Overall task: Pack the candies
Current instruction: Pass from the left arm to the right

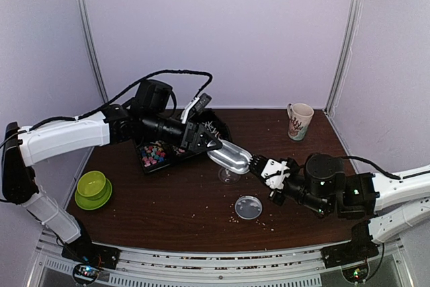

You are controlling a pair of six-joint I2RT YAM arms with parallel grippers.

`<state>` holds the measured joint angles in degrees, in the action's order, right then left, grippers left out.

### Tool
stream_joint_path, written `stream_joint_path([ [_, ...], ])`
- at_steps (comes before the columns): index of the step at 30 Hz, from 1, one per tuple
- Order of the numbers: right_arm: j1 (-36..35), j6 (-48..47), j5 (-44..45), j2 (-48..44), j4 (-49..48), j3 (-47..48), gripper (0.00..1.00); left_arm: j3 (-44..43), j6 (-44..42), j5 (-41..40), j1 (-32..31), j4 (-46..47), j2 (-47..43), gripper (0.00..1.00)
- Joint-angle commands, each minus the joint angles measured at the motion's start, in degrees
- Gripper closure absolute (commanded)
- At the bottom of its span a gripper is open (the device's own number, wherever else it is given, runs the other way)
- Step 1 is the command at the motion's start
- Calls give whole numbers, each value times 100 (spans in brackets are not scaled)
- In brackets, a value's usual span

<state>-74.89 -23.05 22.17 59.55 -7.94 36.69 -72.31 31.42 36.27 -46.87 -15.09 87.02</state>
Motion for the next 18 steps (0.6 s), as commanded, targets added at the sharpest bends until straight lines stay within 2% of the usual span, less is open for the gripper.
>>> stream_joint_path([
  [1,-36,354,88,-175,218,226,99,-29,-142,-296,164,-70,-265,51],
  [5,-28,413,-193,-255,252,248,100,-9,-120,-160,165,-67,-85,51],
  [13,-35,449,-159,-105,333,379,100,21,-105,-100,161,-5,-22,51],
  [18,-33,423,-289,-137,233,383,100,101,-58,-76,152,11,155,59],
])
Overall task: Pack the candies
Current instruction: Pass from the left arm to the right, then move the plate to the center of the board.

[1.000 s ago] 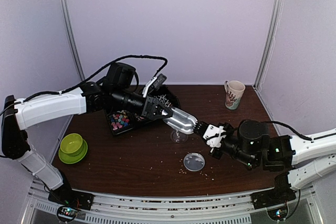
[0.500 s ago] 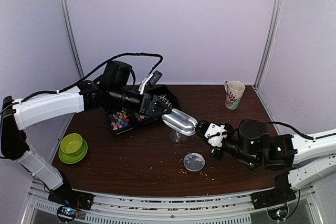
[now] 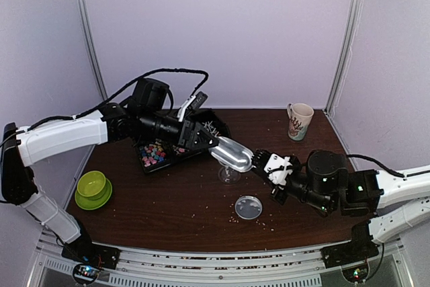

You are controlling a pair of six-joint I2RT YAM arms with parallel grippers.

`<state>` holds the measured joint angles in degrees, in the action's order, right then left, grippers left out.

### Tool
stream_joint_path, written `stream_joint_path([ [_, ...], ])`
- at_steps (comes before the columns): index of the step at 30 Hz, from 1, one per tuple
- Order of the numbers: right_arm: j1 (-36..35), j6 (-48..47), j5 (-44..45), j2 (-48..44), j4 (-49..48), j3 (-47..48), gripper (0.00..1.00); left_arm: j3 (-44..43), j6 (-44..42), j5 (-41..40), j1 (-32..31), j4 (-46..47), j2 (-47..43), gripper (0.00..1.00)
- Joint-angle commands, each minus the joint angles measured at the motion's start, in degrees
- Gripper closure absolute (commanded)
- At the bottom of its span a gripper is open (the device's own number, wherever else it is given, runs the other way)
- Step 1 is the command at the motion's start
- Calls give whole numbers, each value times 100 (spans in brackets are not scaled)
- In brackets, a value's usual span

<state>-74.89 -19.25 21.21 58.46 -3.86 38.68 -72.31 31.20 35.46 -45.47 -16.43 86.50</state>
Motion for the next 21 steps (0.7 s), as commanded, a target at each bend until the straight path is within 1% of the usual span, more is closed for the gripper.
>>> stream_joint_path([
  [1,-39,42,-215,-27,-184,191,100,130,-9,31,12,181,236,62],
  [2,-35,34,-231,-27,-193,190,99,148,-2,42,12,203,259,65],
  [4,-33,21,-248,-36,-211,185,100,171,6,35,12,223,292,68],
  [10,-39,-12,-200,-71,-238,145,100,178,5,37,12,220,349,68],
  [13,-34,28,-103,-33,-172,161,100,129,-10,5,17,183,296,54],
  [16,-39,175,25,24,-61,186,100,-2,-117,-154,85,-5,99,45],
  [21,-24,465,273,77,171,294,100,-169,-264,-607,553,-510,-332,19],
])
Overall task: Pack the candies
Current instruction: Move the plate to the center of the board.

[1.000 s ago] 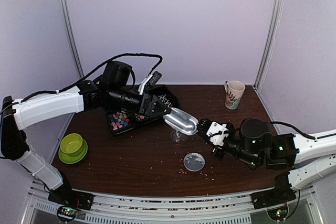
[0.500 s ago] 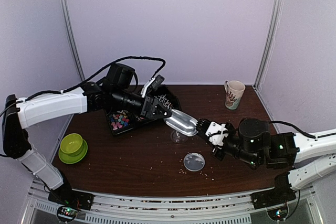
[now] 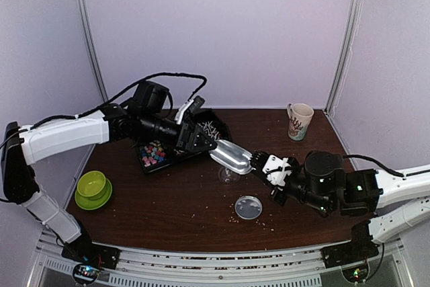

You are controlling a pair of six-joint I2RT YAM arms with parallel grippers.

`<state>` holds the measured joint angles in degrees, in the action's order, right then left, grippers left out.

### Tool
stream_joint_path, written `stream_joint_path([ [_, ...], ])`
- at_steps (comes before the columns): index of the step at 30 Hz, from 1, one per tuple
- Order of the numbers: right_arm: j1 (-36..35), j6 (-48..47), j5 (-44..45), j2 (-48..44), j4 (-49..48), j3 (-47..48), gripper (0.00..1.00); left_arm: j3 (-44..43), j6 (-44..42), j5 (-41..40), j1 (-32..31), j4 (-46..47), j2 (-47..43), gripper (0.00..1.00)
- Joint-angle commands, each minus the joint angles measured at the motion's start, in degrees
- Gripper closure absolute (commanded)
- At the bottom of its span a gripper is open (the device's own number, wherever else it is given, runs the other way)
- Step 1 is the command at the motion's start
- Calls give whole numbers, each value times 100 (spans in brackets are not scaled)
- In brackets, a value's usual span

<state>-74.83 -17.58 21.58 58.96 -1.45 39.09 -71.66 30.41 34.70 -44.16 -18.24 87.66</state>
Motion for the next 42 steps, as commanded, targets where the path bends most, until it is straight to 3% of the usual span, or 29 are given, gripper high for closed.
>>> stream_joint_path([
  [1,-24,340,278,35,-20,292,100,-261,-223,-621,555,-452,-524,14],
  [4,-5,421,379,82,118,399,100,-395,-386,-1022,947,-928,-687,3],
  [9,48,594,252,270,370,647,100,-744,-801,-1817,1638,-1726,-600,2],
  [18,109,1076,-146,889,749,1263,100,-1280,-1102,-1857,2797,-1722,209,2],
  [24,127,1518,-374,1422,892,1700,100,-2437,-1653,-1982,3076,-2182,1166,2],
  [29,137,2064,-777,1979,1014,2184,100,-3255,-2171,-1567,3406,-2613,2018,5],
  [36,181,2755,-711,2702,1132,2669,100,-3141,-2274,-701,3762,-2353,2636,13],
  [42,447,3240,-969,3088,1196,2848,100,-2820,-2285,-803,3749,-2269,2917,16],
])
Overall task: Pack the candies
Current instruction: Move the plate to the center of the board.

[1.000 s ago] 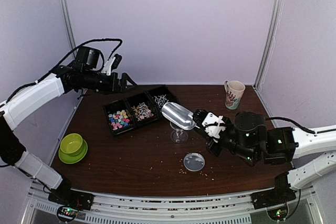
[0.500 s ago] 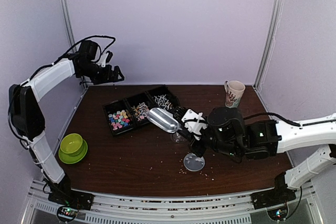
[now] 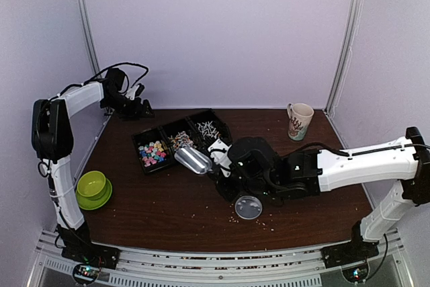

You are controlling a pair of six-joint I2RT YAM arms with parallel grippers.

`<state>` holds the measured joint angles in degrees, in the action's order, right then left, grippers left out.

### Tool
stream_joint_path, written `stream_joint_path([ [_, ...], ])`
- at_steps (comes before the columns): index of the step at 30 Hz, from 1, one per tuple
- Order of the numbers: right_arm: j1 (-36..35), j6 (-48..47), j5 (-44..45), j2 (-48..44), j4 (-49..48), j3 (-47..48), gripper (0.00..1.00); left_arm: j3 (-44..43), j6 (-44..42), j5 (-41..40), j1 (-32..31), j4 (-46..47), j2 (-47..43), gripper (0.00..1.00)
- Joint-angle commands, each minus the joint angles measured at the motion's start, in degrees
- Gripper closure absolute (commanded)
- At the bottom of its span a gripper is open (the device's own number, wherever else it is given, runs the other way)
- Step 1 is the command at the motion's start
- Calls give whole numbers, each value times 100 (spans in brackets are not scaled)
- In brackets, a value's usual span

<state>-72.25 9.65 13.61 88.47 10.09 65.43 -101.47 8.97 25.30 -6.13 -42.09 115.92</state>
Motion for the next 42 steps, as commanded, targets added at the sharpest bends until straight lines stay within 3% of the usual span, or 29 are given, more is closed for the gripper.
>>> stream_joint_path([
  [1,239,587,-231,195,33,223,100,201,-141,81,-50,118,124,17],
  [15,712,989,-528,655,-12,139,100,466,-118,-277,-231,135,339,26],
  [22,887,1073,-521,749,-5,109,100,796,87,-184,-286,142,263,41],
  [30,1000,1040,-535,845,55,212,100,1369,341,-334,-517,173,-206,48],
  [42,1045,871,-568,754,283,268,100,2324,521,-829,-726,318,-941,42],
])
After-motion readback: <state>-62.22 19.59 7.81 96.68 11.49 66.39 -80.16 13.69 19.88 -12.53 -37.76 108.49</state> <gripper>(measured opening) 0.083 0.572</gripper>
